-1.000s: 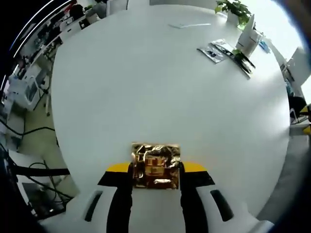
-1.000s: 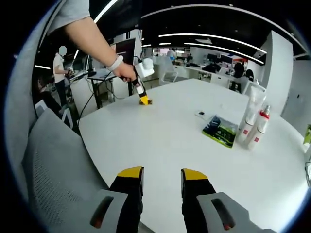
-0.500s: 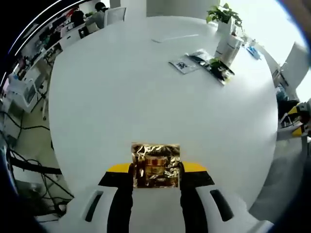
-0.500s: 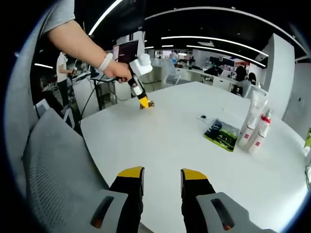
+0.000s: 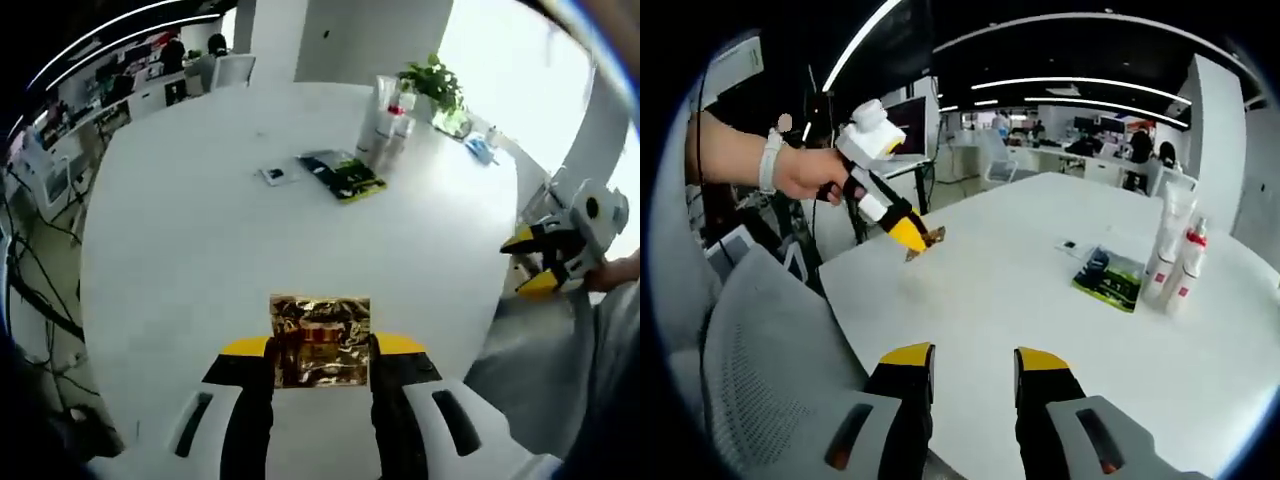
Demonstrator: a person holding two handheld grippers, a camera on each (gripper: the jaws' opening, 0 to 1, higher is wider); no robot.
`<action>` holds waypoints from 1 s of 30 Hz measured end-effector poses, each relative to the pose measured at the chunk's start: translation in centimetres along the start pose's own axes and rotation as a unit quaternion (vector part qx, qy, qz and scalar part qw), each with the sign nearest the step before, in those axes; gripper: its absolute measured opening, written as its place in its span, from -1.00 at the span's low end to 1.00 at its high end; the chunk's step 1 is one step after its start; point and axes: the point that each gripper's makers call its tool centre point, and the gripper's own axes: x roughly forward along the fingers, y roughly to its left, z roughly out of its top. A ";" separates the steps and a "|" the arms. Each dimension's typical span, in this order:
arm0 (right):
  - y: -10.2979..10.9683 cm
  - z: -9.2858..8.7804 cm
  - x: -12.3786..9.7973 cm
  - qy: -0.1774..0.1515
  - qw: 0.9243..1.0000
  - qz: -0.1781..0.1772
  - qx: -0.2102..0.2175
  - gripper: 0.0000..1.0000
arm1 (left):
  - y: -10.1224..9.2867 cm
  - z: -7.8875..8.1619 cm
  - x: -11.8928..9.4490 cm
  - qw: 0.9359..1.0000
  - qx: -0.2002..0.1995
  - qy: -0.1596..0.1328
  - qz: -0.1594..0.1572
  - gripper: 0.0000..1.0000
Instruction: Arrange the skincare products in the storage area until every visible bottle or jar stands upright without overlapping.
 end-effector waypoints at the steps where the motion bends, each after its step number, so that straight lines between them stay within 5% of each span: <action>1: 0.4 0.3 0.0 -0.003 1.000 0.006 -0.012 -0.44 | -0.5 -0.1 -0.3 1.000 -0.004 -0.003 0.000 -0.33; 4: 1.7 1.8 -0.4 -0.027 0.999 0.025 -0.014 -0.46 | -2.5 -0.2 -1.3 1.000 0.003 -0.020 -0.001 -0.33; 10: 3.8 2.8 -0.5 -0.046 0.993 0.080 0.070 -0.50 | -5.9 -0.4 -2.9 0.997 0.063 -0.032 0.001 -0.33; 15: 4.7 3.3 -0.4 -0.053 0.980 0.129 0.144 -0.47 | -9.5 -0.9 -3.3 0.992 0.122 -0.029 -0.017 -0.33; 19: 4.6 4.1 -0.4 -0.063 0.962 0.153 0.218 -0.43 | -11.2 -1.2 -3.1 0.989 0.144 -0.027 -0.026 -0.33; 22: 5.2 4.0 0.0 -0.049 0.940 0.180 0.286 -0.43 | -12.6 -1.2 -3.3 0.983 0.179 -0.028 -0.040 -0.33; 28: 6.9 3.2 0.9 -0.021 0.931 0.204 0.303 -0.63 | -14.0 -1.1 -3.8 0.968 0.244 -0.021 -0.046 -0.32; 30: 7.6 3.1 1.0 -0.012 0.927 0.216 0.307 -0.72 | -14.5 -1.3 -3.9 0.958 0.281 -0.014 -0.050 -0.33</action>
